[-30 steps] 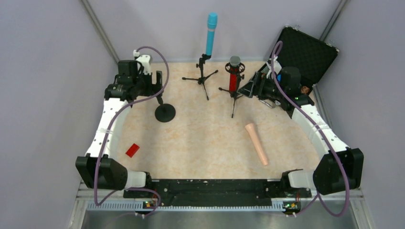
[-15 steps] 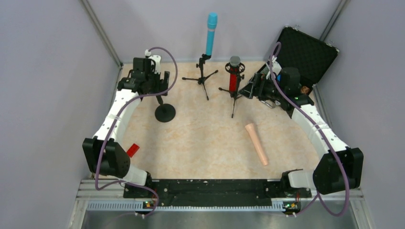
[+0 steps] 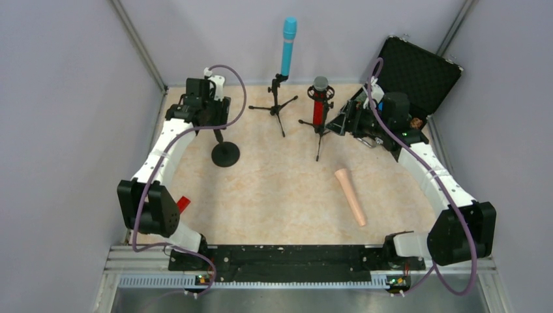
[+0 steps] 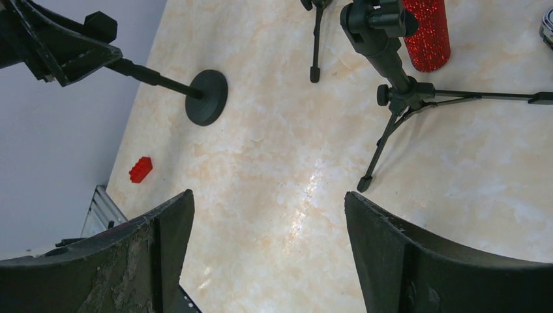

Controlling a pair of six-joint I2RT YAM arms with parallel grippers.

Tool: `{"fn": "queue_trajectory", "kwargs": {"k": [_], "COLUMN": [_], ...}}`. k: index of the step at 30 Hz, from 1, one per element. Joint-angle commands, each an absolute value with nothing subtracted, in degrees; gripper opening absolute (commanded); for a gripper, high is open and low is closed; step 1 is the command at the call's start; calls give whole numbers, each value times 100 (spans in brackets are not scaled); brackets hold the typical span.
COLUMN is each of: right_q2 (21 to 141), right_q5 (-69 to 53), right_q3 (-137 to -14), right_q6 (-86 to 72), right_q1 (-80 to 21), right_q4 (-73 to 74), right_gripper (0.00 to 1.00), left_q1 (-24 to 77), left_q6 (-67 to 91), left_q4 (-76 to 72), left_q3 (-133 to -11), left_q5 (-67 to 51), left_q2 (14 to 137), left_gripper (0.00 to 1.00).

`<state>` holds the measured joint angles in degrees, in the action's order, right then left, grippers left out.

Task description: Attach the microphones to the stand

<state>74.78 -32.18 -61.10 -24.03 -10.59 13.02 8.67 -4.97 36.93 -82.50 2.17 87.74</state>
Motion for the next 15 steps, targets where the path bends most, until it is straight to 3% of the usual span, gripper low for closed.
{"fn": "queue_trajectory", "kwargs": {"k": [1, 10, 15], "right_q2": [7489, 7457, 7406], "right_q5": [-3195, -3190, -3173], "right_q3": [-6214, -6236, -6201], "right_q6": [-2290, -2302, -2293], "right_q1": [-1004, -1002, -1003], "right_q4": [1240, 1256, 1268], "right_gripper": [83, 83, 83], "left_q1": [905, 923, 986], "left_q6": [-640, -784, -829], "left_q4": [3638, 3803, 3806], "left_q3": [-8439, -8481, -8502], "left_q5": [52, -308, -487], "left_q2": [8955, 8839, 8665], "left_gripper": [60, 15, 7]}}
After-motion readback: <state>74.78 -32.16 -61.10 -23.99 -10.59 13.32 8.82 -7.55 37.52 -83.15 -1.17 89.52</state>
